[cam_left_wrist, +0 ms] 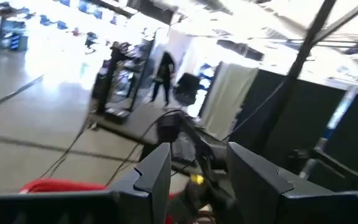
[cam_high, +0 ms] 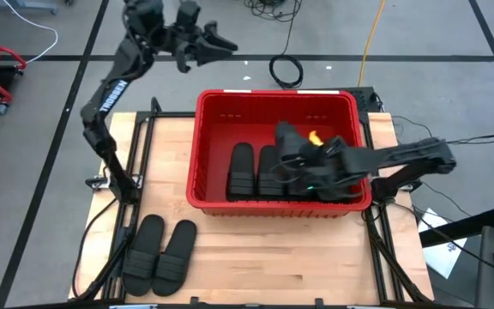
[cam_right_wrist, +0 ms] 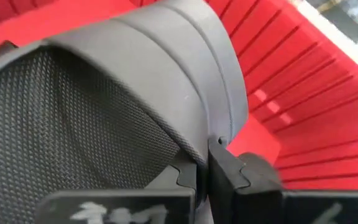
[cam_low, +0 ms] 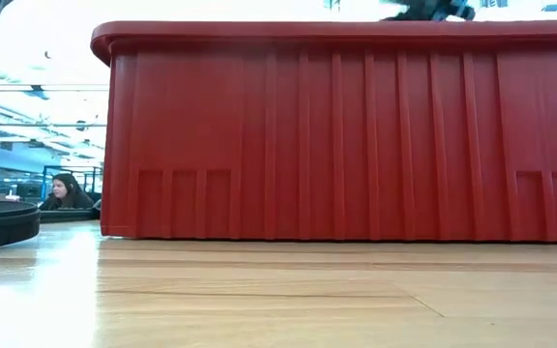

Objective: Pick and place slides into bin
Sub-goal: Put the black slide into the red bin

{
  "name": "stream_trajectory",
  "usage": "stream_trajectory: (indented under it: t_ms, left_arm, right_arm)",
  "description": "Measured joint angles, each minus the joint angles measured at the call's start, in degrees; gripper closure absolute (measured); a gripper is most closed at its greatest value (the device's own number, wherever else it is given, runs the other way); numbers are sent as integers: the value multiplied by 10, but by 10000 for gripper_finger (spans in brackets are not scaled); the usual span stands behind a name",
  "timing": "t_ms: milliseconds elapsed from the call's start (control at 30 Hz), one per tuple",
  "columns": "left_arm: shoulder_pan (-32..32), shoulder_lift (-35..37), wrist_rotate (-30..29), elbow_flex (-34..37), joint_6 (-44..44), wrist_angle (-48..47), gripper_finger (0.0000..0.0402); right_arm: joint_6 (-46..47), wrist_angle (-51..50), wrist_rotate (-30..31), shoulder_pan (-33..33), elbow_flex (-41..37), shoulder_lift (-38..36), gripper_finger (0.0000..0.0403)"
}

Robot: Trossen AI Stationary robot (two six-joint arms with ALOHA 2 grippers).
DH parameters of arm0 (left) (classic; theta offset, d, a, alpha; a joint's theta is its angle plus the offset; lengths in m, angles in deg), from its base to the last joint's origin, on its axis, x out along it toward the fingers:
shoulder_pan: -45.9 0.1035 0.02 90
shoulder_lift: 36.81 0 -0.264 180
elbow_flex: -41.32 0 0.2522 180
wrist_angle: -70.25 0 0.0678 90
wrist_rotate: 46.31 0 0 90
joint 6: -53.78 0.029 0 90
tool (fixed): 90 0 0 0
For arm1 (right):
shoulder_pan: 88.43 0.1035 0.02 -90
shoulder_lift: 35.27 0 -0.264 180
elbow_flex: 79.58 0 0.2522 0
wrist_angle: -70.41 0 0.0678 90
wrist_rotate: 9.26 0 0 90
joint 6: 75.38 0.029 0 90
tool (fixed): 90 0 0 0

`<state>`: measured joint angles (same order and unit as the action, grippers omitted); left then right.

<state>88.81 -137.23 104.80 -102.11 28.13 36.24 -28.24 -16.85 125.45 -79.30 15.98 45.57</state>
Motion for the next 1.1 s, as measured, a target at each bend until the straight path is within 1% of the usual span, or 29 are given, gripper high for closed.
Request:
stream_trajectory:
  t_ms: [33,200,333,433,567,700,767,833,967,1100]
  left_arm:
    - [8,6,-1,0,9,-19,250]
    - [34,25,1,1,63,-91,250]
    - [54,29,3,1,83,-128,250]
    - [64,29,3,1,89,-139,250]
    - [69,29,3,1,88,-139,250]
    - [71,29,3,1,89,-139,250]
    - [70,29,4,1,89,-139,250]
    - [70,29,4,1,90,-138,250]
    - [70,29,3,1,90,-138,250]
    - [70,29,3,1,90,-138,250]
  right_arm:
    - [15,2,-2,-5,0,20,400]
    - [72,-4,-49,-28,0,100,400]
    - [68,-68,-59,-33,32,131,400]
    - [41,-119,-52,-39,47,136,400]
    - [-74,-123,-50,-40,48,132,400]
    - [-127,-111,-47,-39,46,124,400]
    - [-131,-118,-40,-39,46,124,400]
    - [-115,-125,-41,-40,45,125,401]
    - [-97,-102,-71,-38,24,124,401]
    - [-106,-69,-82,-28,-13,125,401]
